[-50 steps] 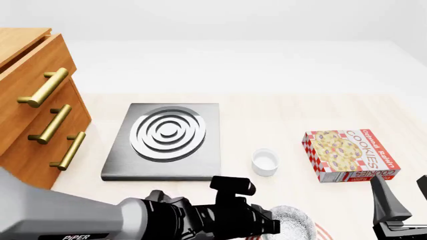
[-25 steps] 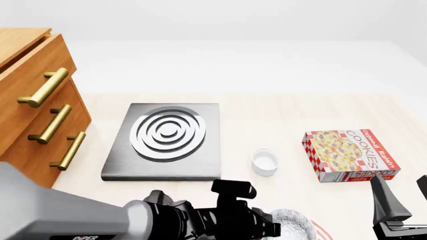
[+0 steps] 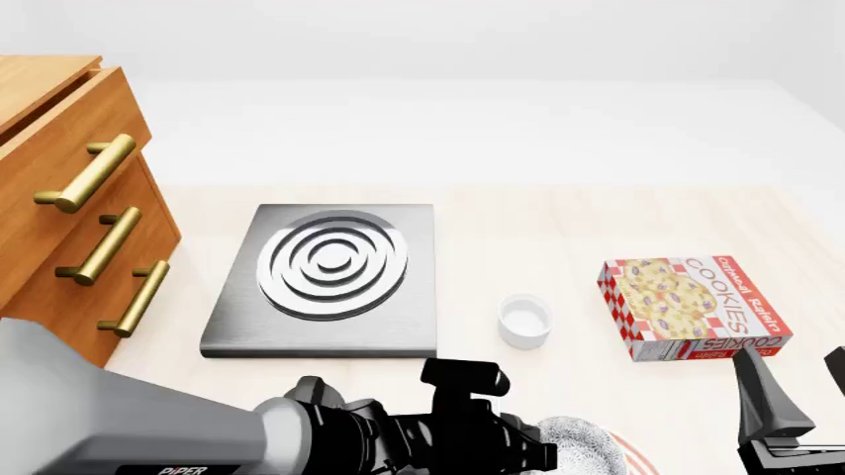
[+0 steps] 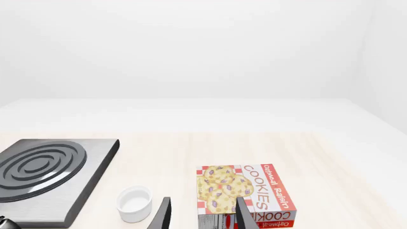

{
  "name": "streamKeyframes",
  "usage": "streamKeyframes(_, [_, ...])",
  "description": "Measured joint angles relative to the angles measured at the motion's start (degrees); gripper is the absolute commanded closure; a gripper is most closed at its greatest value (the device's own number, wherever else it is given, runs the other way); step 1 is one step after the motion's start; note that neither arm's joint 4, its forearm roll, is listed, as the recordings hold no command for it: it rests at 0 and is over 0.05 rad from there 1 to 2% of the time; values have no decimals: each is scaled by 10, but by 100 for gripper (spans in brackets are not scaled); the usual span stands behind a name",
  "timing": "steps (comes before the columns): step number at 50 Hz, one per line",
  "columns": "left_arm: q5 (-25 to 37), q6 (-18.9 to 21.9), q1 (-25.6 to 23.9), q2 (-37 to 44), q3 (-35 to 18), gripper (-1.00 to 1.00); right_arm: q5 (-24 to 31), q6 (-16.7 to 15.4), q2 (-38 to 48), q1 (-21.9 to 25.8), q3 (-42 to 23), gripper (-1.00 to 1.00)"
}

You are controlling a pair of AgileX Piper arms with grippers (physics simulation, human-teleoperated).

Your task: Pick the akita bowl on the wooden cabinet and place it on the plate.

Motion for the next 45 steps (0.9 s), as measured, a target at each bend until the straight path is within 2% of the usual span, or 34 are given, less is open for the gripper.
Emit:
streamKeyframes(11, [2, 0, 3, 2, -3, 100, 0, 0, 0, 0, 0, -100])
streamKeyframes(12, [1, 1, 4, 2, -3, -100, 0, 0, 0, 0, 0, -100])
streamKeyframes(32, [-2, 7, -5, -11, -3, -100, 0, 0, 0, 0, 0, -100])
streamKeyframes(45, [8, 18, 1, -48, 6, -100, 0, 0, 0, 0, 0, -100])
